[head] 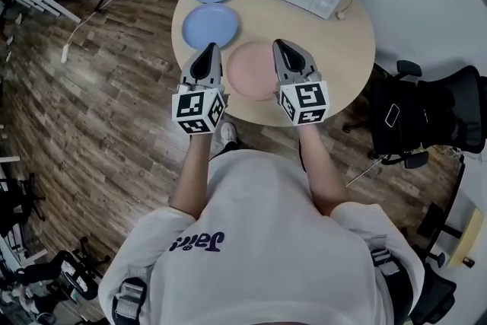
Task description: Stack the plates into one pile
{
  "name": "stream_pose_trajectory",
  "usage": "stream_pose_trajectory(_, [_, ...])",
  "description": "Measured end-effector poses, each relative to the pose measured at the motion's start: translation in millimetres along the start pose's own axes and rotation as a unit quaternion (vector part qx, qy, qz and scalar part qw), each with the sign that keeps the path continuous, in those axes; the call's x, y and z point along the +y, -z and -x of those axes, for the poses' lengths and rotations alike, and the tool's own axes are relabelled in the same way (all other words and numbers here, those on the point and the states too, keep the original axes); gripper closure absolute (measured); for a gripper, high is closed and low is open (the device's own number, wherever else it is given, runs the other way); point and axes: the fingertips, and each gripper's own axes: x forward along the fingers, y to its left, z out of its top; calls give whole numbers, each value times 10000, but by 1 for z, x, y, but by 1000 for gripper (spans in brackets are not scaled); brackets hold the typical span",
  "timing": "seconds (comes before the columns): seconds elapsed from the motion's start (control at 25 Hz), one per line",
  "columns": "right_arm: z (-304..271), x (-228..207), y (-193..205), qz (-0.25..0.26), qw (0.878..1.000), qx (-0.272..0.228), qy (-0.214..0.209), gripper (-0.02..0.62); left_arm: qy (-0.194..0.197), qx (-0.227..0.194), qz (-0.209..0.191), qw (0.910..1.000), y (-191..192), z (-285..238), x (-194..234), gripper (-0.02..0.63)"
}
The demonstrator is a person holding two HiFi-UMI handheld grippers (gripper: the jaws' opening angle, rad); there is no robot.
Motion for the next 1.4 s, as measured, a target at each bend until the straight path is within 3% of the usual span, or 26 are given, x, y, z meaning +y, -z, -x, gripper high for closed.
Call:
stream_pose_trajectory(0.16, [-31, -1, 6, 141, 9996, 189, 172, 578, 408, 201, 11, 9990, 5, -28, 13, 591])
stream_pose_trajectory(0.32, [-61, 6, 19, 325, 9978, 519, 260, 577, 890, 734, 52, 9933, 30, -52, 24, 591])
stream_pose_trajectory(0.48, [-75, 13, 48, 446, 9927, 1059, 371, 575, 1246, 1442, -78, 9816, 69, -67, 36, 591])
stream_pose_trajectory(0.72, [-61, -14, 124, 259, 9791, 1957, 491, 545, 1490, 2237, -462, 9621, 143, -84, 28, 589])
stream_pose_trajectory(0.88, [-57, -28, 178, 136, 9632, 2672, 267, 452, 1520, 2826, -669, 9448, 190, -83, 28, 588])
stream_pose_trajectory(1.0, [-53, -38, 213, -31, 9529, 3031, 50, 439, 1454, 3257, -771, 9310, 223, -80, 31, 578])
stream_pose_trajectory(1.08, [-47, -46, 239, -46, 9421, 3354, 12, 439, 1441, 3592, -757, 9189, 251, -76, 33, 472])
stream_pose_trajectory(1.16, [-36, -50, 267, -158, 9265, 3759, 39, 439, 1397, 3874, -687, 9087, 275, -69, 38, 414])
stream_pose_trajectory(1.28, [-21, -60, 301, -466, 9070, 4181, 177, 431, 1305, 4225, -470, 8957, 299, -60, 42, 383])
stream_pose_trajectory(1.4, [-7, -68, 328, -869, 8938, 4387, 345, 422, 1097, 4330, 73, 8946, 318, -60, 45, 367])
